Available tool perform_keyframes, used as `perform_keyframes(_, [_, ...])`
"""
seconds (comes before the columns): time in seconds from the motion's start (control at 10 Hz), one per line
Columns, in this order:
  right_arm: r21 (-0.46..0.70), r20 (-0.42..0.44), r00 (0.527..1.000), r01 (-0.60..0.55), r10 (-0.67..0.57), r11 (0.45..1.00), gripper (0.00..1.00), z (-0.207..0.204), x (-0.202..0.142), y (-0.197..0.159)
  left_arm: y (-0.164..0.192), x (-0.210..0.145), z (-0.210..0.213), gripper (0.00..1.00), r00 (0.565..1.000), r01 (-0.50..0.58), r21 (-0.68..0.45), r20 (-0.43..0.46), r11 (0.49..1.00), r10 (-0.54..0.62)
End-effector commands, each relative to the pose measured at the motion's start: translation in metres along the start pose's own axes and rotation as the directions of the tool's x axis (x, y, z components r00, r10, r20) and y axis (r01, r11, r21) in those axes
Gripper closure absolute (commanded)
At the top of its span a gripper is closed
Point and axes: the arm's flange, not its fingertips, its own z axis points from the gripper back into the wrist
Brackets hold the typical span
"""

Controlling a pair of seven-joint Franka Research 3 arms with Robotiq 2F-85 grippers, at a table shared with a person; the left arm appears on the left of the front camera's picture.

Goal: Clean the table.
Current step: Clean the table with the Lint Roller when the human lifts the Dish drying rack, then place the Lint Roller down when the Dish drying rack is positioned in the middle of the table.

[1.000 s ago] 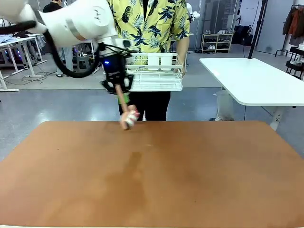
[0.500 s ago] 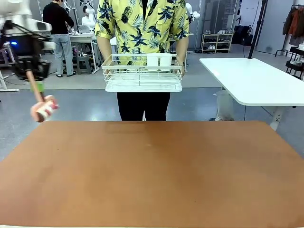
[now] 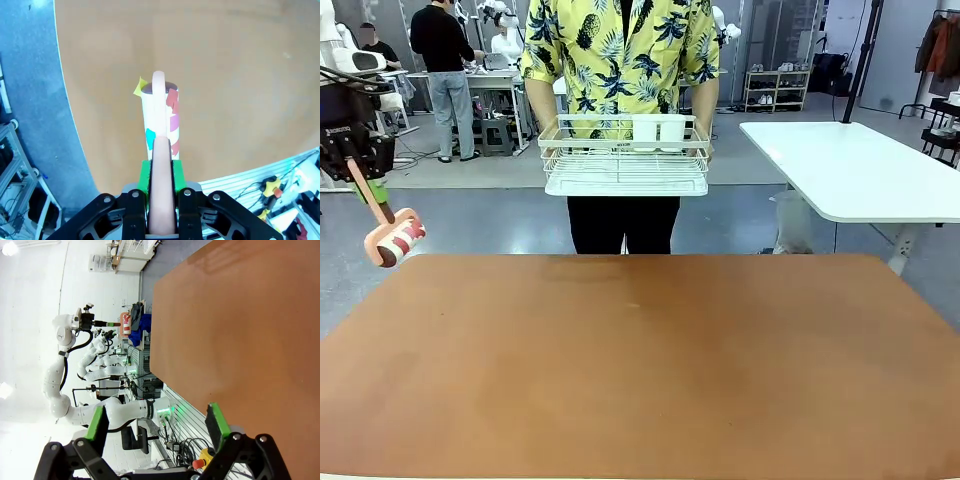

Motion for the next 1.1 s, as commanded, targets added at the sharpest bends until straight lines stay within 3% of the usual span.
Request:
perform_keyframes(0.0, [0.007, 0.001, 1.000, -0.010, 0.010, 1.000, 0.00, 0.0004, -0.0003, 0.0034, 0.0037, 0.0013, 0.0065, 0.79, 1.000, -0.021, 0.038, -0.012, 0.999, 0.022])
perform_keyframes(1.0, [0.007, 0.001, 1.000, -0.010, 0.010, 1.000, 0.00, 0.0004, -0.0003, 0.0034, 0.0037, 0.0013, 0.0065, 0.79, 1.000, -0.021, 0.038, -0.012, 0.999, 0.022])
